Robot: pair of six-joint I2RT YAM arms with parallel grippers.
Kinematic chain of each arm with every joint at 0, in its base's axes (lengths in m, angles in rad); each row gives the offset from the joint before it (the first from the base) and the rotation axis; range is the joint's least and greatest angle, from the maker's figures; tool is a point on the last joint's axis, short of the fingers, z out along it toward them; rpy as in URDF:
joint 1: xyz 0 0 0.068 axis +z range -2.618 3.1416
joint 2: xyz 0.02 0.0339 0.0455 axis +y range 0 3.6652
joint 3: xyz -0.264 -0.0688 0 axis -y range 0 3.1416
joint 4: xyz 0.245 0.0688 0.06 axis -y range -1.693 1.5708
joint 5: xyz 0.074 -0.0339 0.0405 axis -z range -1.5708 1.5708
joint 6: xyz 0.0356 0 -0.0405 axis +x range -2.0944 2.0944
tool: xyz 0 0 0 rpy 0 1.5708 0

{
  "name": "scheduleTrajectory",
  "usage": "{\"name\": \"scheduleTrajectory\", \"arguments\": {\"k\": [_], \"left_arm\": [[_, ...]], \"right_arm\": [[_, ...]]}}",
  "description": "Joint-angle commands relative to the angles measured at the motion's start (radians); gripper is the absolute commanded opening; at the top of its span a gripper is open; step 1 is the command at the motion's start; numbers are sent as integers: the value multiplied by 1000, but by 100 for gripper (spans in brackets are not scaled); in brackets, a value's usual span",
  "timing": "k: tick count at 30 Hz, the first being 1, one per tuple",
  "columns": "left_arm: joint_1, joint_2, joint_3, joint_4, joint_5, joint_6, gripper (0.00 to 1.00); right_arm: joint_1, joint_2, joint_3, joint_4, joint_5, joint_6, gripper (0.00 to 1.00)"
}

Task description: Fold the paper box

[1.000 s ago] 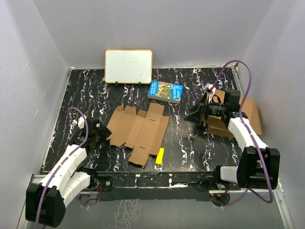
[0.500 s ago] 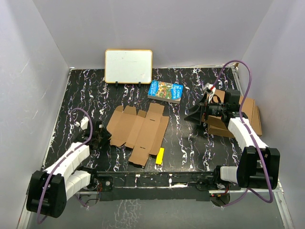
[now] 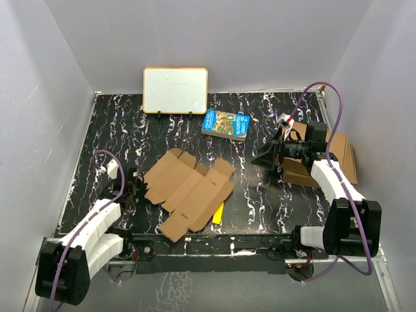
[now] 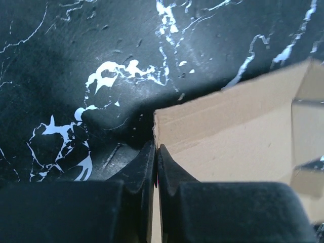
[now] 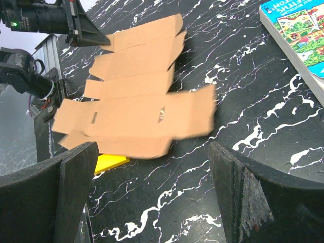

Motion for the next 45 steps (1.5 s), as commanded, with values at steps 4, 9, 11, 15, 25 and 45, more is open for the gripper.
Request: {"name": "scheduleTrajectory", "arguments": {"k": [4,9,11,15,25,45], "left_arm": [[6,-172,34,51,41,64,0],[6,-281,55,175,122,125,0],[6,-299,68,227,154,156,0],[6,-302,81,376,264,231,0],[6,-229,115,606,597,426,0],[6,-263,194,682,780,394,0]], "right_arm": [[4,14,6,62,-33,-27,98],[15,23,6,59,-47,-32,98],[21,21,3,60,-50,-43,98],[49,14,-11,62,-59,-89,98],[143,26,24,54,31,-332,98],[267,259,355,362,101,-27,99]]}}
